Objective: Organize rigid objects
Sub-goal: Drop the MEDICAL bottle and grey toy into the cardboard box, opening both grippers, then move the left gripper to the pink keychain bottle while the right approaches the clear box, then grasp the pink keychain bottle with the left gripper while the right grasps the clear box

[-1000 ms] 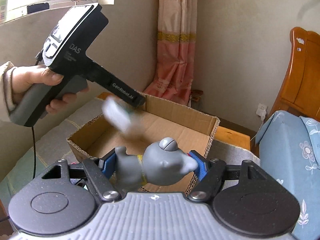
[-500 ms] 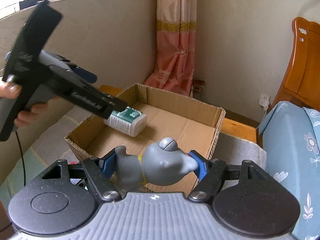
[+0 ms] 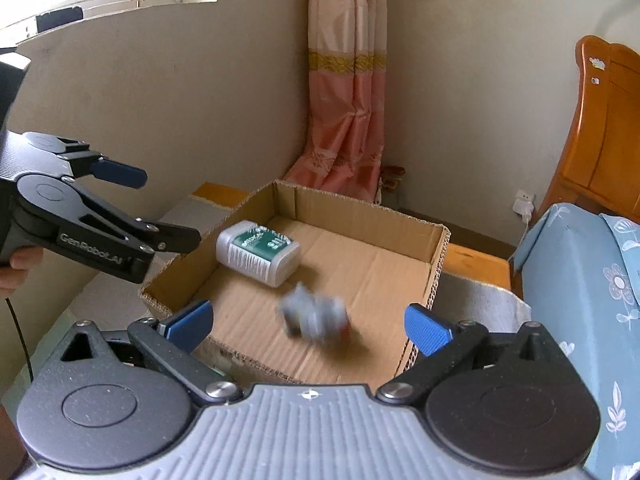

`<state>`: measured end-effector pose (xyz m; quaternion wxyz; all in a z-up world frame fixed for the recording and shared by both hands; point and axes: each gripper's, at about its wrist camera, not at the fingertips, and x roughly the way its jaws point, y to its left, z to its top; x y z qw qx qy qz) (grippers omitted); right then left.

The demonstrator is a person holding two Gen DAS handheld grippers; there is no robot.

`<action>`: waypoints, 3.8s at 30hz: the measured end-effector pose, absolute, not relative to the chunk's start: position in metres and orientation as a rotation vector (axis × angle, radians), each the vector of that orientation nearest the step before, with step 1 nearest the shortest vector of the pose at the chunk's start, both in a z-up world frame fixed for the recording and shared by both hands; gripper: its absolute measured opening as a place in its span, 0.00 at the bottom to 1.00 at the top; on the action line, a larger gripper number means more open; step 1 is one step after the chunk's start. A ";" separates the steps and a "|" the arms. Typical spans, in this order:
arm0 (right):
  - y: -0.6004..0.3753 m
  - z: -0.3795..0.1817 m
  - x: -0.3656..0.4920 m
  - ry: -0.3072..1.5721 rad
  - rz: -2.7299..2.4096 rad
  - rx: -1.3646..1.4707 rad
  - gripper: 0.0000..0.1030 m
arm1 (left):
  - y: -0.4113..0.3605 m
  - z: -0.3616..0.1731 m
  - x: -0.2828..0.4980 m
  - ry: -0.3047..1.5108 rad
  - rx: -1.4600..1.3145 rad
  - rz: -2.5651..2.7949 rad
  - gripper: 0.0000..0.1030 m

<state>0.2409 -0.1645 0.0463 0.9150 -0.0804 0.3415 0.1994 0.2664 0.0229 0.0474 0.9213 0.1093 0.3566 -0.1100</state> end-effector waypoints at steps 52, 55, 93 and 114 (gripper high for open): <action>-0.144 -0.103 0.109 0.860 0.250 -0.148 1.00 | 0.033 -0.081 0.139 0.769 0.112 -0.197 0.92; -0.144 -0.103 0.111 0.849 0.254 -0.147 1.00 | 0.028 -0.083 0.138 0.762 0.120 -0.218 0.77; -0.148 -0.105 0.106 0.788 0.283 -0.148 1.00 | 0.031 -0.090 0.121 0.781 0.208 -0.291 0.50; -0.146 -0.104 0.107 0.814 0.292 -0.156 1.00 | 0.023 -0.092 0.125 0.798 0.262 -0.438 0.49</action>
